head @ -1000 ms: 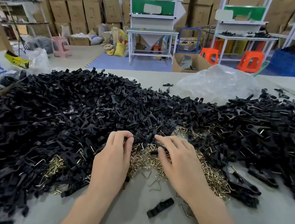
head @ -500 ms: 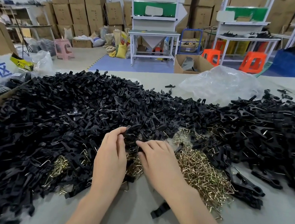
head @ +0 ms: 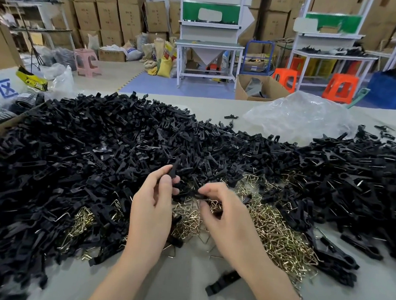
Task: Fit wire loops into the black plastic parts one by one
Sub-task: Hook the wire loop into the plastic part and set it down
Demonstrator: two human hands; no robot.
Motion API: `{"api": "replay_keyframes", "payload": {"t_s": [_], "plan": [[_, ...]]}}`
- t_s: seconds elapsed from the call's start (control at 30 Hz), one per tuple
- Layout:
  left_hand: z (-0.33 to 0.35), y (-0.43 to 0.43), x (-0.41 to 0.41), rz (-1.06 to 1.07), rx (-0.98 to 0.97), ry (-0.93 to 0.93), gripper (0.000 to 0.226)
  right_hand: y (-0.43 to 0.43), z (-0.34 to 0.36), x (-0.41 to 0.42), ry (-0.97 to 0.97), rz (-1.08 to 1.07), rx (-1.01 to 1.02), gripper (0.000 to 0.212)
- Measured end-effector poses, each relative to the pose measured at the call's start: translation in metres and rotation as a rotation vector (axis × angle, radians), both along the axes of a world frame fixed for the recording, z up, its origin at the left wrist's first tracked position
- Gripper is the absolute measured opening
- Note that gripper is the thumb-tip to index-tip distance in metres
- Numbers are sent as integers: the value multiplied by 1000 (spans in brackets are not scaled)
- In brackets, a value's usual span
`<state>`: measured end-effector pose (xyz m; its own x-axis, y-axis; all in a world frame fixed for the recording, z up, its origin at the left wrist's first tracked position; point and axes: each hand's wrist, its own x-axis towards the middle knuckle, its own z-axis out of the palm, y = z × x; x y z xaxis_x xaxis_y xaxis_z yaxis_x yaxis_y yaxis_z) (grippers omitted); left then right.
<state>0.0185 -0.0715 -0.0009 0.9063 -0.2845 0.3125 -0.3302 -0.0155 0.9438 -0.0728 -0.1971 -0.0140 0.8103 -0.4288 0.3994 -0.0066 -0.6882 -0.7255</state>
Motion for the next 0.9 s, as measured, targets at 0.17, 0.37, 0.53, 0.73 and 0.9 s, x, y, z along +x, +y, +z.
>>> {"api": "replay_keyframes", "payload": {"t_s": [0.17, 0.37, 0.53, 0.73, 0.9], "plan": [[1, 0, -11, -195, -2, 55, 26, 2, 10, -4, -69, 71, 264, 15], [1, -3, -10, -234, -96, 159, 26, 0, 15, -12, -62, 228, 461, 24], [-1, -6, -12, -239, -101, 169, 25, -6, 16, -12, -135, 124, 493, 32], [1, -9, -19, -284, -111, 175, 20, -13, 13, -8, -196, 103, 742, 35], [1, -10, -28, -273, -64, 114, 15, -13, 13, -9, -212, 175, 870, 30]]}}
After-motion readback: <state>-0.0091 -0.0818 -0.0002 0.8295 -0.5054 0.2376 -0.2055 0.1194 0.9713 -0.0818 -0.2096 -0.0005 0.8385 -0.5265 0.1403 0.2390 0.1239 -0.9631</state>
